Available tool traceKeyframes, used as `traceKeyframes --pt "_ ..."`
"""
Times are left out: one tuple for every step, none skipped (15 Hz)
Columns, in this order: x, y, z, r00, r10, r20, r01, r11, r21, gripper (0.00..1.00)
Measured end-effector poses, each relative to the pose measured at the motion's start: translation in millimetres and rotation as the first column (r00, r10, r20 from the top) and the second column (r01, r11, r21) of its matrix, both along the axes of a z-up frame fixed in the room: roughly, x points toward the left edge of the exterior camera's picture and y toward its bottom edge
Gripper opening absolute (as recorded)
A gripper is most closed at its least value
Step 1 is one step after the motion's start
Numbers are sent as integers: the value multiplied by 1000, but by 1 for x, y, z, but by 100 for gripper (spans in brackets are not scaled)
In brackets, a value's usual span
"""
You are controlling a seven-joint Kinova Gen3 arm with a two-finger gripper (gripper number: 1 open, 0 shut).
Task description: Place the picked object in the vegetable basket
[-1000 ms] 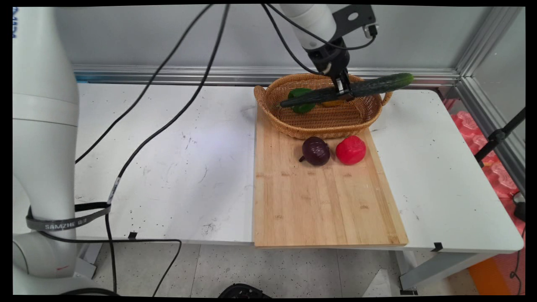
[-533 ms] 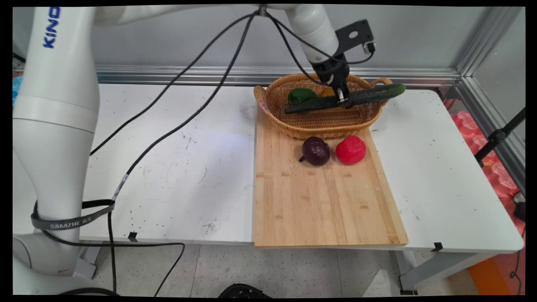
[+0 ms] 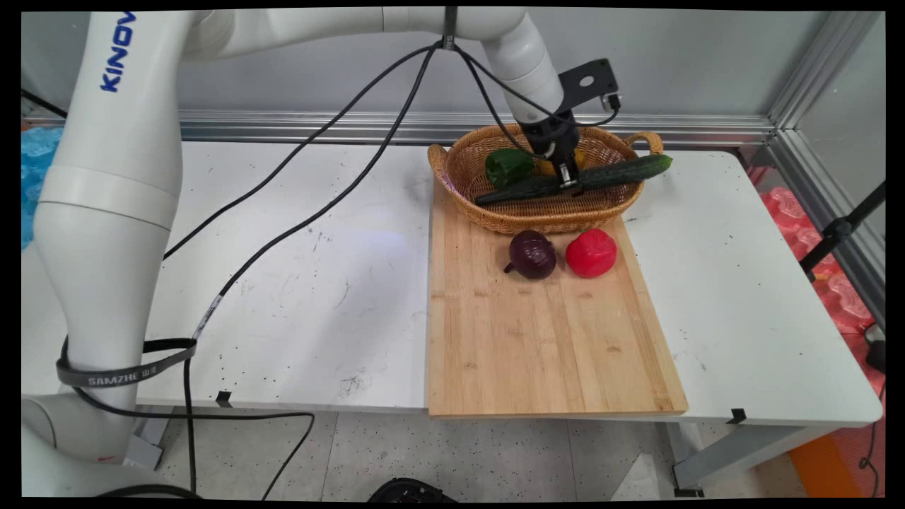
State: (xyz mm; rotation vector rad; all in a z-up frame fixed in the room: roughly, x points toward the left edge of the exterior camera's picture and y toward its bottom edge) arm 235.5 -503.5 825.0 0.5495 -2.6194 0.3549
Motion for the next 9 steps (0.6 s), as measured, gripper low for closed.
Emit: traceKeyframes --pt "2 -2 -3 1000 0 3 0 1000 1 0" --pt "4 -3 -5 1000 0 4 0 1000 2 0" --pt "5 -4 -7 1000 -1 4 1 1000 3 100" --pt "7 -4 -8 1000 -2 3 2 1000 4 100" --pt "8 -4 -8 1000 -4 0 4 1000 5 100" --pt "9 -4 -8 1000 -5 -3 5 1000 5 100" --pt "10 -4 -7 1000 -5 -5 5 1000 5 100" --pt "11 -4 -5 1000 -6 -9 6 1000 4 100" --pt "13 -3 -2 1000 -6 -14 6 1000 3 100"
